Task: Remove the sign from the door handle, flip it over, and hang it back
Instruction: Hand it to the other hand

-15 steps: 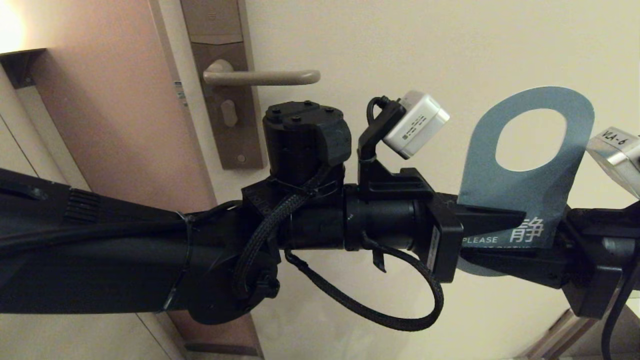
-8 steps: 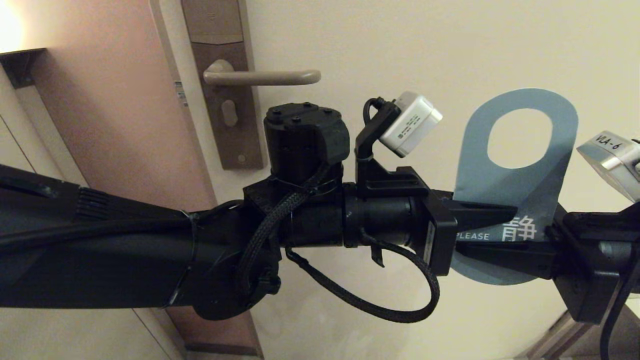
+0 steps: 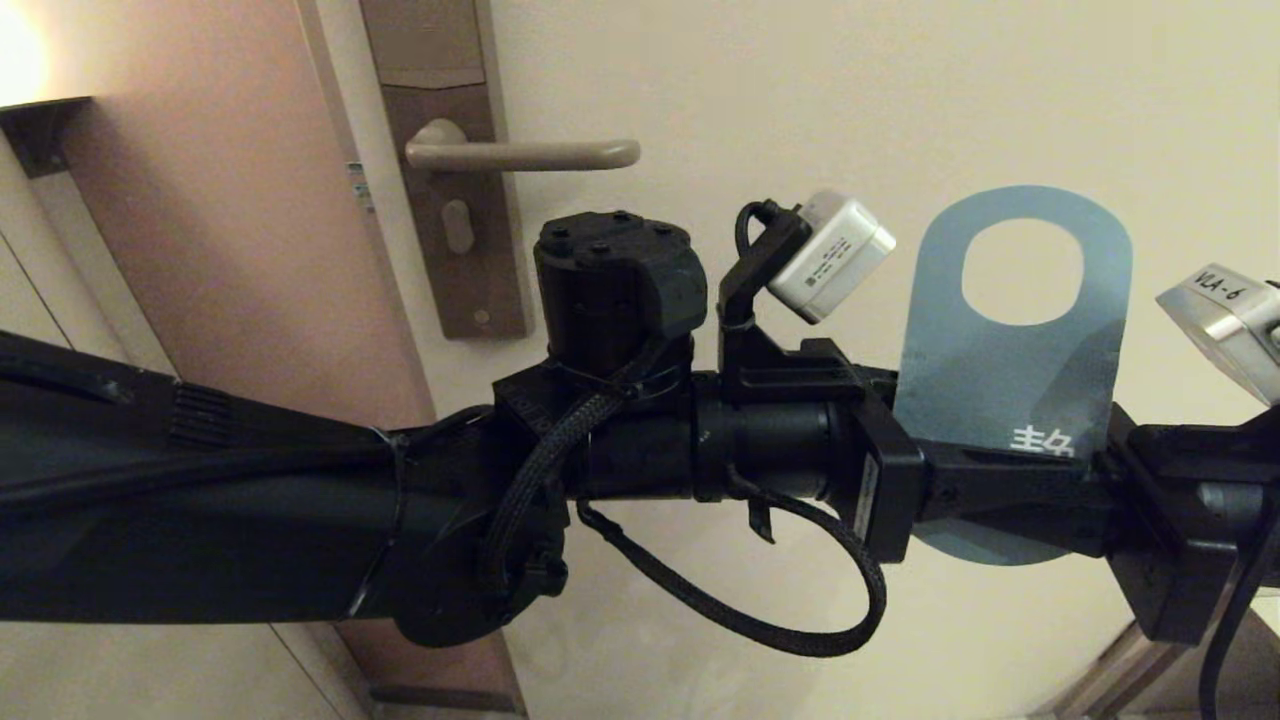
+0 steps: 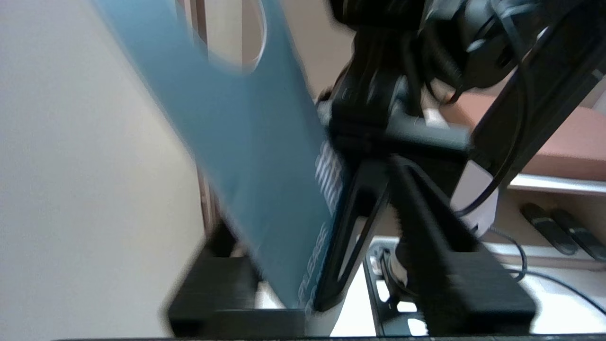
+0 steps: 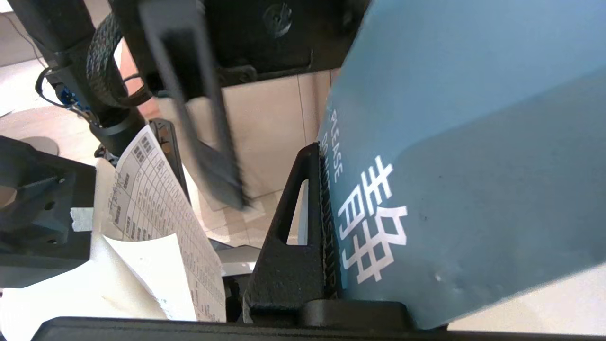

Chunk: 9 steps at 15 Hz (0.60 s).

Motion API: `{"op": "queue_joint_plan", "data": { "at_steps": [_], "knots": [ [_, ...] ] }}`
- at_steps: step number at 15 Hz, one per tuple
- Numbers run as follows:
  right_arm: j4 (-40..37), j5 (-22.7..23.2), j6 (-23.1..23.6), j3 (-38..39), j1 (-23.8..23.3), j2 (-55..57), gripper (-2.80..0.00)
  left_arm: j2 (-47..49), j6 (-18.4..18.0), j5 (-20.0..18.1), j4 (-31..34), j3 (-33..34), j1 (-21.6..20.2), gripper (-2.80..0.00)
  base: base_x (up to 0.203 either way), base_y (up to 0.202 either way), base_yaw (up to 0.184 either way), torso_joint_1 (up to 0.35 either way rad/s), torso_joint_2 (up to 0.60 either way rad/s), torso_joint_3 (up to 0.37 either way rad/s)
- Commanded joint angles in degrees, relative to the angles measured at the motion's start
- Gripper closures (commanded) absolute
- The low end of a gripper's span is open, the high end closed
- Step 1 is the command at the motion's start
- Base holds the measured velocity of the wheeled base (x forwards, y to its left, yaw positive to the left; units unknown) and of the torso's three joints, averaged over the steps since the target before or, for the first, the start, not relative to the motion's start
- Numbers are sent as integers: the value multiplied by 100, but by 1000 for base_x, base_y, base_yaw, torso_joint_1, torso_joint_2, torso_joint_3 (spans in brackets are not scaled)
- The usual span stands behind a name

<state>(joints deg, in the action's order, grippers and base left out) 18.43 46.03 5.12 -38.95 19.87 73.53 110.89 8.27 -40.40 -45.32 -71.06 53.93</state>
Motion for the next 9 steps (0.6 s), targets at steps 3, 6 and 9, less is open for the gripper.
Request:
{"op": "queue_joint_plan", "data": {
  "at_steps": [3,6,9],
  "knots": [
    [-6,21,7,19,-1,-91,0,-62,6,-12,-108,137,-37,-280,0,0,0,0,0,0],
    [17,-12,7,77,-1,-161,0,-275,-33,1,-122,435,-190,-280,0,0,0,0,0,0],
    [240,-182,7,210,-1,-207,0,-635,-65,21,-131,875,-424,-280,0,0,0,0,0,0]
  ]
}}
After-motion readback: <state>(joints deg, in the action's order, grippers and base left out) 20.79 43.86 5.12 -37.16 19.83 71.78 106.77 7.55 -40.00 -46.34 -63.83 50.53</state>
